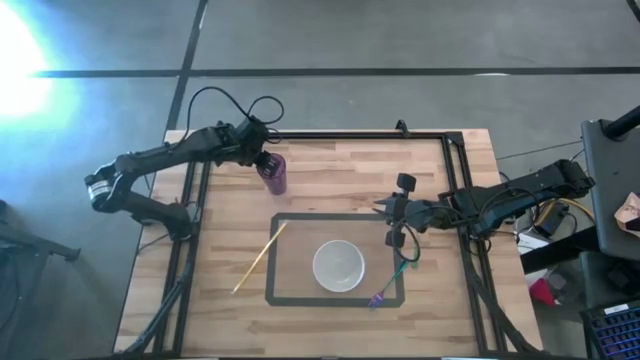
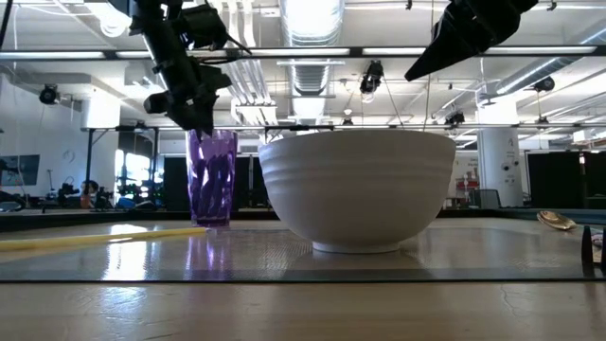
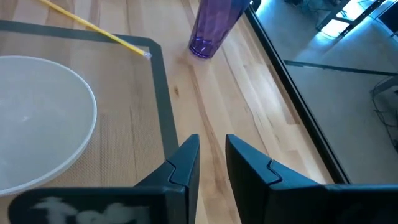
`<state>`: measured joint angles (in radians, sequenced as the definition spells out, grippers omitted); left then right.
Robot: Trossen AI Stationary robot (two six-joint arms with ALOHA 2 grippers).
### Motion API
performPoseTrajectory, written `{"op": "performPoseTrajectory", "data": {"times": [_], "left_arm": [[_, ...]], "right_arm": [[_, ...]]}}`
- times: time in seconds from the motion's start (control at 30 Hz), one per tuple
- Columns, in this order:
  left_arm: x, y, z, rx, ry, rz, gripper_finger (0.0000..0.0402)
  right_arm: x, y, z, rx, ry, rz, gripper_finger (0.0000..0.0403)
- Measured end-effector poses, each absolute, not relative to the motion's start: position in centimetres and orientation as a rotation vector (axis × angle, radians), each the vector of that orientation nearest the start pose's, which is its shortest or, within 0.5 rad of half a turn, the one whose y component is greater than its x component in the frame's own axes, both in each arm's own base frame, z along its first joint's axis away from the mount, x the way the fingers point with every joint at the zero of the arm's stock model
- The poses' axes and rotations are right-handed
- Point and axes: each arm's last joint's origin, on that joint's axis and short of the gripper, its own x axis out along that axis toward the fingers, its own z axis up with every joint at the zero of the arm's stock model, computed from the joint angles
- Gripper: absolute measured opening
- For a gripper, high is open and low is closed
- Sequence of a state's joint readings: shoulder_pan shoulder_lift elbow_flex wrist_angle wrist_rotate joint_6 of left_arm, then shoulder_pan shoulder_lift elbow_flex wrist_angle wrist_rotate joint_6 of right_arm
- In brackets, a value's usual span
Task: Pick & Place Utensil
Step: Put the violet cup on the transparent mat to the top left of the white bowl
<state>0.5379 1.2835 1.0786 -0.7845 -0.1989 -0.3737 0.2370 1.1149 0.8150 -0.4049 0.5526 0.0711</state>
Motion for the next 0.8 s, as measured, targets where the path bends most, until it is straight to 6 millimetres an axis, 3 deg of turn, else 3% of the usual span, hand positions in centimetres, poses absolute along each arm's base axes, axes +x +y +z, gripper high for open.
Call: {"op": "performPoseTrajectory", "data": {"times": [0.4,0.8], "left_arm": [[20.96,13.18,27.78,-0.508,0.942,0.863,0.013],[20.95,13.17,27.79,-0.462,0.963,0.833,0.0012]], "right_arm": [[22.32,3.83,26.56,-0.204,0.642,-0.325,0.0074],[22.32,3.83,26.56,-0.2,0.641,-0.326,0.0072]]}}
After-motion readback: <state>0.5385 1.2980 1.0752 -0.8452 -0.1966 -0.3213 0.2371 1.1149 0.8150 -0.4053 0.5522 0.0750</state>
